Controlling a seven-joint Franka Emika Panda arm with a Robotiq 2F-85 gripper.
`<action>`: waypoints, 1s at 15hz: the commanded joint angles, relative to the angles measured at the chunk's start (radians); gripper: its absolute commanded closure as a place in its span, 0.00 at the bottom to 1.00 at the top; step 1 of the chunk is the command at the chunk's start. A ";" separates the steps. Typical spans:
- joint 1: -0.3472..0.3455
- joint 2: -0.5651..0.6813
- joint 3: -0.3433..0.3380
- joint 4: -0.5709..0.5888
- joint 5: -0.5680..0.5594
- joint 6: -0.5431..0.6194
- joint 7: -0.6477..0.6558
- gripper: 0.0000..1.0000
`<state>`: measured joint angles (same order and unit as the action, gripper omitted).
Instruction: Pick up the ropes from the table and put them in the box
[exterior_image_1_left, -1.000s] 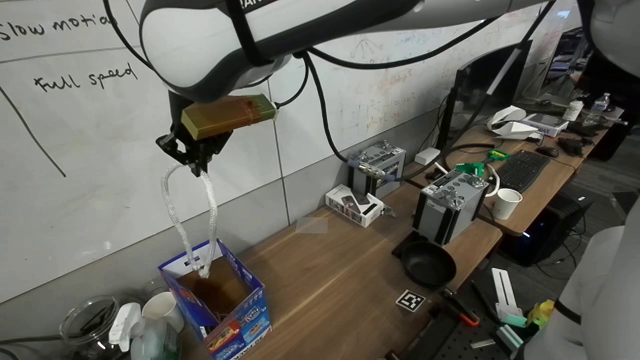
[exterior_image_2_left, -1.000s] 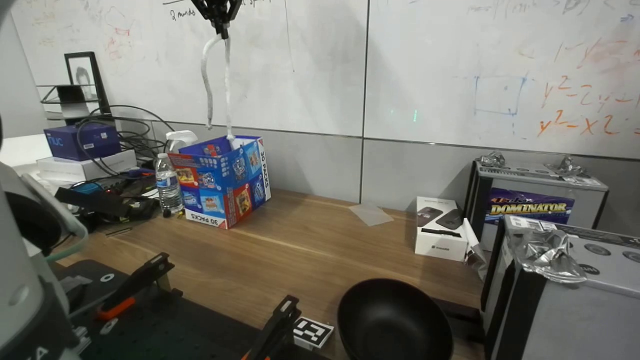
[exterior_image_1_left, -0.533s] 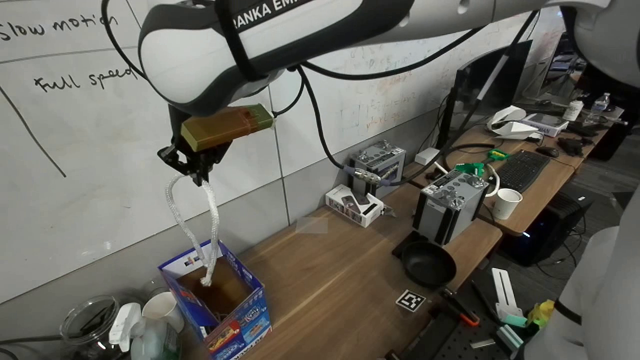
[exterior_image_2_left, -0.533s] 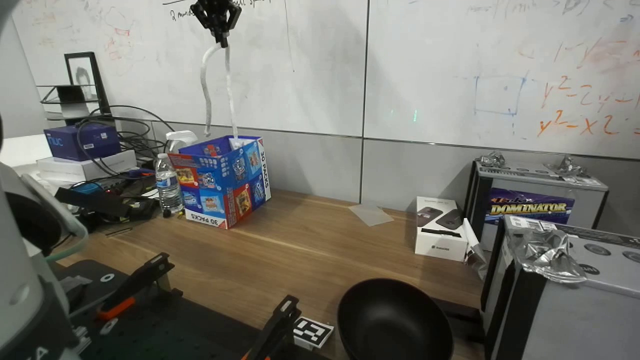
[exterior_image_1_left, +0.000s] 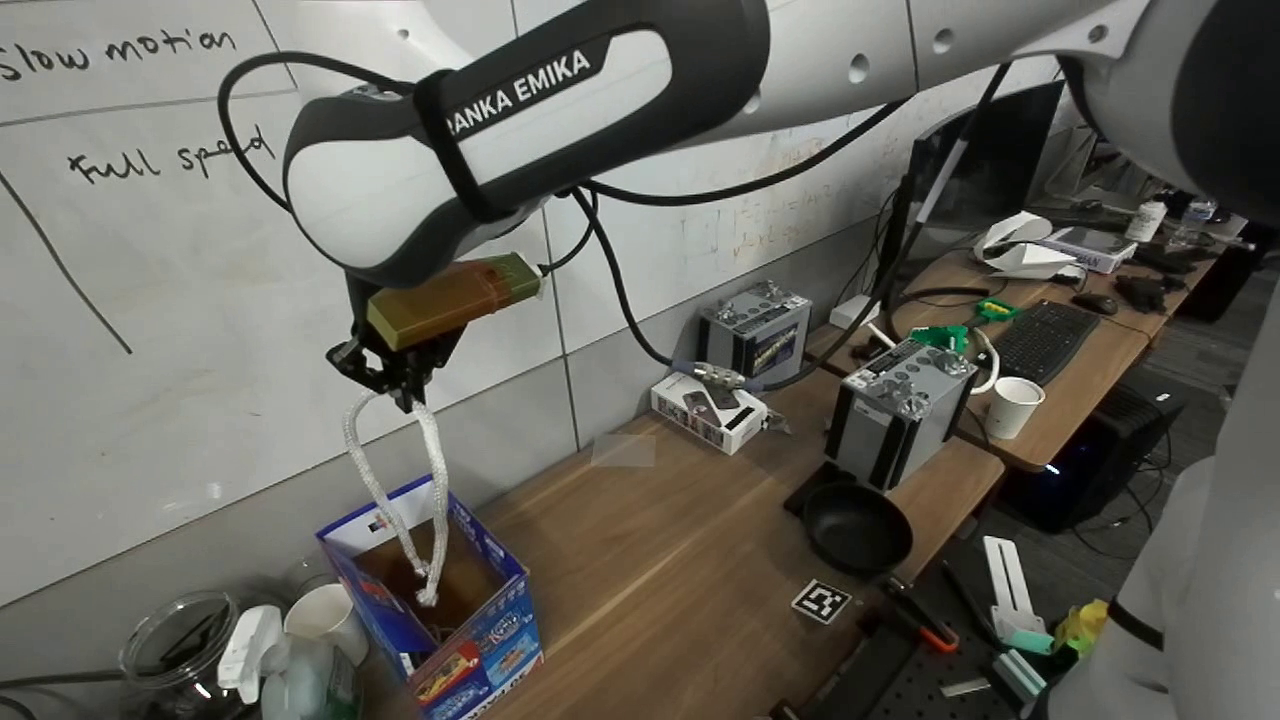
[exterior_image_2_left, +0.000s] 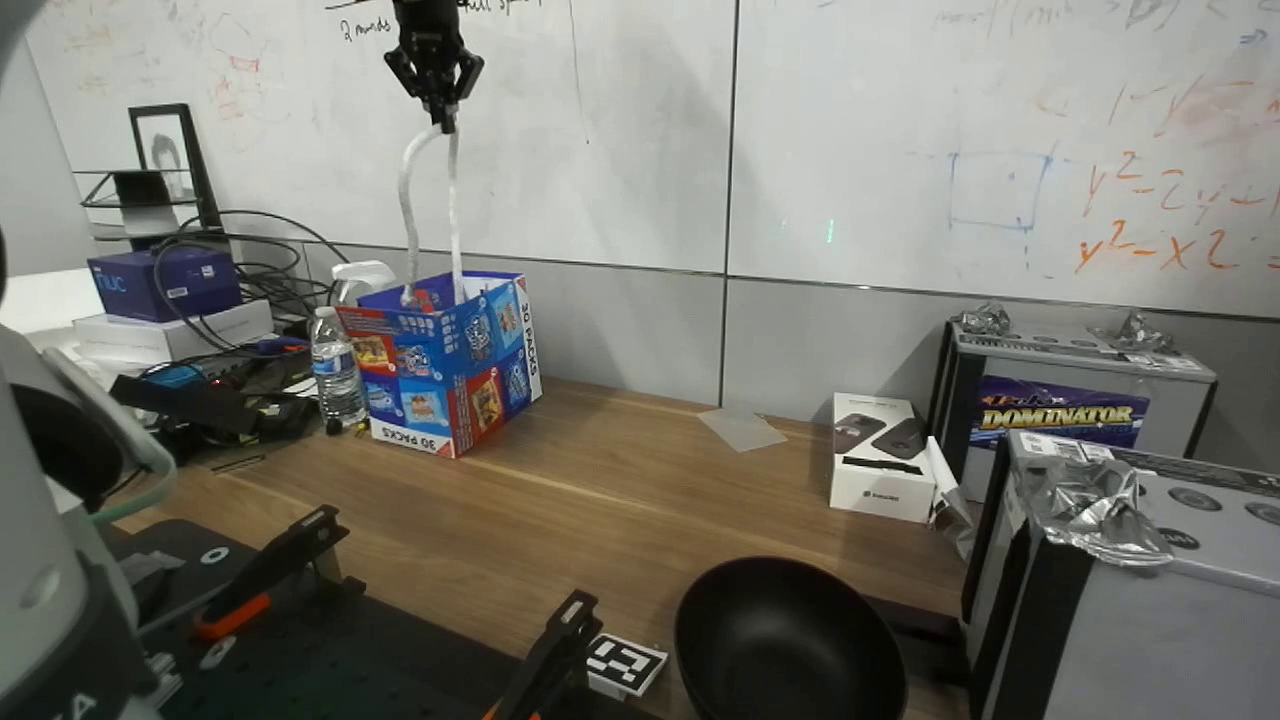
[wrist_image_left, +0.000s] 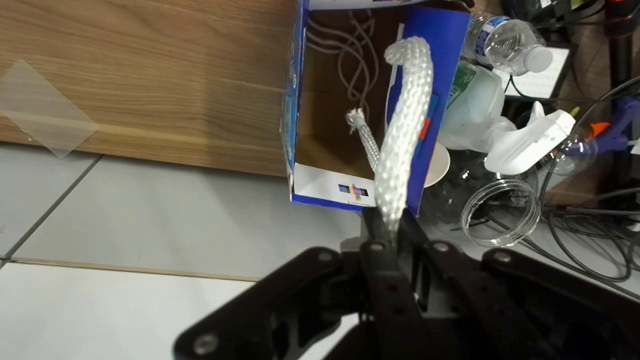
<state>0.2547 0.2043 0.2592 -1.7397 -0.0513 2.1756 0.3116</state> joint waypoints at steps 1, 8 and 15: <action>0.020 0.024 -0.017 0.034 0.005 -0.005 -0.007 0.97; 0.026 0.039 -0.020 0.036 0.003 -0.005 0.009 0.42; 0.027 -0.046 -0.031 -0.041 -0.045 -0.096 0.013 0.00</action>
<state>0.2592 0.2304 0.2552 -1.7364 -0.0571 2.1507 0.3129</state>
